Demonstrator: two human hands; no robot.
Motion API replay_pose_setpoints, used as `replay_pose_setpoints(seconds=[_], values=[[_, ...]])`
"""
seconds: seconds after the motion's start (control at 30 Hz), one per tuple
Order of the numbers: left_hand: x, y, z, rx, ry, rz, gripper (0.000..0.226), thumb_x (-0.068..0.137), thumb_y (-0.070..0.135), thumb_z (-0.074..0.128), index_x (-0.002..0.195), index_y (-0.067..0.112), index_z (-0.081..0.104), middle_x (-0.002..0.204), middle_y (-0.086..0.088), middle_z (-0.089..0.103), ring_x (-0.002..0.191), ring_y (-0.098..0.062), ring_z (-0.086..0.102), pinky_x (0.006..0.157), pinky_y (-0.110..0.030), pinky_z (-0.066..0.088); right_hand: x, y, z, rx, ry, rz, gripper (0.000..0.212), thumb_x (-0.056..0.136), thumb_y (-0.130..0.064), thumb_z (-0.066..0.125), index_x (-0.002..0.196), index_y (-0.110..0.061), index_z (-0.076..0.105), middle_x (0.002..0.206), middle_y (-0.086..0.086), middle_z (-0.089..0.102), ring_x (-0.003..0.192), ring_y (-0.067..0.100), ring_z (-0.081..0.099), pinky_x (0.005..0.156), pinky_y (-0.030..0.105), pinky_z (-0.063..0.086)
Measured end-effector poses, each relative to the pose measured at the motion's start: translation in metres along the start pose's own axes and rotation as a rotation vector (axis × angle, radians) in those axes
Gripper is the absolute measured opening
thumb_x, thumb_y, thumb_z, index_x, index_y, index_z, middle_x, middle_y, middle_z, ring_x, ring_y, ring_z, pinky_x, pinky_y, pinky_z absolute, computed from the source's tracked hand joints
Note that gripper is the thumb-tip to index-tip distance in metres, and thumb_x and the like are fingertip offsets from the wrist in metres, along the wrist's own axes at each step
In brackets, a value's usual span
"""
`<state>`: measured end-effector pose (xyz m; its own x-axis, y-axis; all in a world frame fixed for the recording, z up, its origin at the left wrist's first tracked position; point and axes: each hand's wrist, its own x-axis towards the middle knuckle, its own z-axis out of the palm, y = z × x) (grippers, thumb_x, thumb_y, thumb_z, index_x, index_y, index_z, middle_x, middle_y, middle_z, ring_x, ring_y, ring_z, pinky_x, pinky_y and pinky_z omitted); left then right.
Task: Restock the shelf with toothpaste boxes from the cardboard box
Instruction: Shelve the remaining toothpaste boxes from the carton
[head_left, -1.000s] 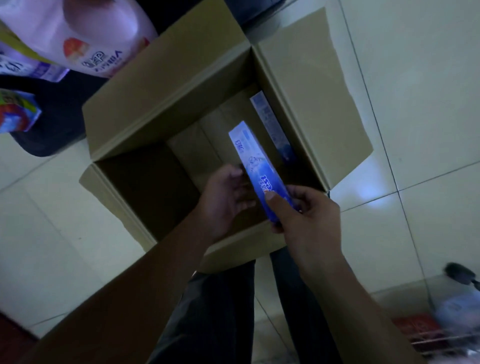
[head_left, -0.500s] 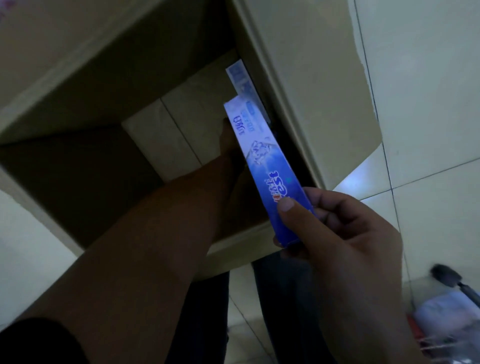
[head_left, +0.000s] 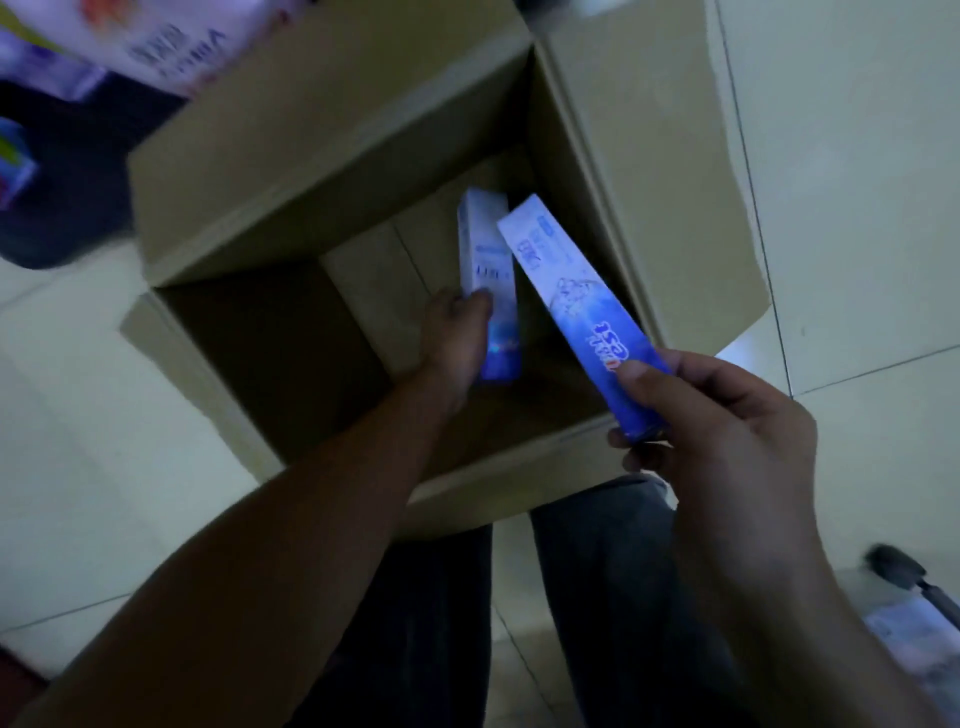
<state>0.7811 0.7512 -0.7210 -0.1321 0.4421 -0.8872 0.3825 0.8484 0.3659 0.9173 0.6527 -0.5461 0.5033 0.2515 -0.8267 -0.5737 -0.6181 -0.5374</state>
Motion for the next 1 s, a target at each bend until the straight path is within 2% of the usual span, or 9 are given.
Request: replay_pose_setpoints(seconds=[0.07,0.2,0.3,0.47,0.53,0.6,0.73,0.83,1.0], values=[[-0.044,0.009,-0.041,0.029,0.01,0.001,0.023,0.085,0.03,0.054,0.093,0.013,0.068,0.098,-0.019,0.071,0.098,-0.037,0.069,0.095,-0.05,0.055,-0.018,-0.016,-0.004,0.02,-0.017,0.016,0.013,0.078,-0.01,0.08,0.089,-0.005,0.076,0.069,0.014,0.068,0.057,0.028,0.056,0.044,0.029,0.041],[-0.141,0.045,-0.115,0.007,-0.003,0.042,0.034,0.092,0.022,0.054,0.124,0.02,0.066,0.116,-0.02,0.071,0.101,-0.046,0.07,0.093,-0.062,0.055,-0.071,-0.068,-0.019,0.03,-0.096,0.032,0.009,0.073,-0.011,0.081,0.081,-0.007,0.077,0.066,0.015,0.065,0.051,0.027,0.054,0.045,0.029,0.038],[-0.227,0.092,-0.151,-0.009,-0.018,0.119,0.036,0.083,0.032,0.057,0.117,0.03,0.066,0.11,-0.015,0.073,0.094,-0.046,0.071,0.083,-0.063,0.056,-0.125,-0.128,-0.029,0.019,-0.201,0.006,0.021,0.062,-0.021,0.082,0.08,-0.009,0.079,0.064,0.017,0.062,0.052,0.026,0.053,0.043,0.027,0.035],[-0.373,0.176,-0.196,-0.105,-0.012,0.313,0.035,0.074,0.032,0.062,0.1,0.056,0.058,0.111,0.003,0.07,0.1,-0.028,0.07,0.084,-0.054,0.058,-0.221,-0.242,-0.052,0.037,-0.403,-0.103,0.036,0.059,-0.023,0.079,0.089,-0.003,0.078,0.067,0.023,0.058,0.054,0.027,0.05,0.041,0.026,0.033],[-0.423,0.203,-0.21,-0.161,-0.033,0.393,0.043,0.072,0.025,0.062,0.108,0.047,0.054,0.116,0.0,0.068,0.103,-0.03,0.07,0.085,-0.053,0.059,-0.255,-0.287,-0.061,0.026,-0.484,-0.167,0.041,0.058,-0.024,0.079,0.092,-0.003,0.078,0.069,0.021,0.061,0.052,0.026,0.051,0.043,0.026,0.033],[-0.47,0.227,-0.229,-0.232,-0.06,0.471,0.048,0.068,0.018,0.063,0.109,0.042,0.054,0.114,0.0,0.069,0.098,-0.021,0.071,0.075,-0.041,0.06,-0.29,-0.332,-0.067,0.026,-0.548,-0.225,0.04,0.059,-0.021,0.078,0.094,-0.003,0.078,0.072,0.019,0.065,0.05,0.025,0.051,0.048,0.029,0.031],[-0.555,0.268,-0.262,-0.271,-0.096,0.648,0.062,0.062,0.006,0.066,0.109,0.046,0.062,0.11,0.004,0.074,0.096,-0.014,0.071,0.074,-0.035,0.057,-0.353,-0.409,-0.077,-0.005,-0.656,-0.393,0.037,0.065,-0.012,0.073,0.1,0.001,0.077,0.077,0.017,0.067,0.051,0.023,0.045,0.054,0.031,0.027],[-0.619,0.296,-0.28,-0.317,-0.153,0.8,0.045,0.064,0.009,0.075,0.1,0.036,0.078,0.095,0.0,0.08,0.085,-0.014,0.077,0.066,-0.023,0.058,-0.401,-0.453,-0.081,-0.051,-0.722,-0.516,0.038,0.067,-0.011,0.071,0.103,0.001,0.076,0.08,0.02,0.066,0.049,0.02,0.043,0.048,0.026,0.029],[-0.694,0.329,-0.298,-0.704,-0.123,0.837,0.052,0.062,0.011,0.087,0.106,0.003,0.062,0.086,-0.018,0.071,0.063,-0.037,0.072,0.055,-0.044,0.059,-0.465,-0.503,-0.076,-0.059,-0.848,-0.662,0.036,0.064,-0.01,0.072,0.099,0.001,0.077,0.086,0.018,0.068,0.051,0.018,0.044,0.047,0.026,0.029]])
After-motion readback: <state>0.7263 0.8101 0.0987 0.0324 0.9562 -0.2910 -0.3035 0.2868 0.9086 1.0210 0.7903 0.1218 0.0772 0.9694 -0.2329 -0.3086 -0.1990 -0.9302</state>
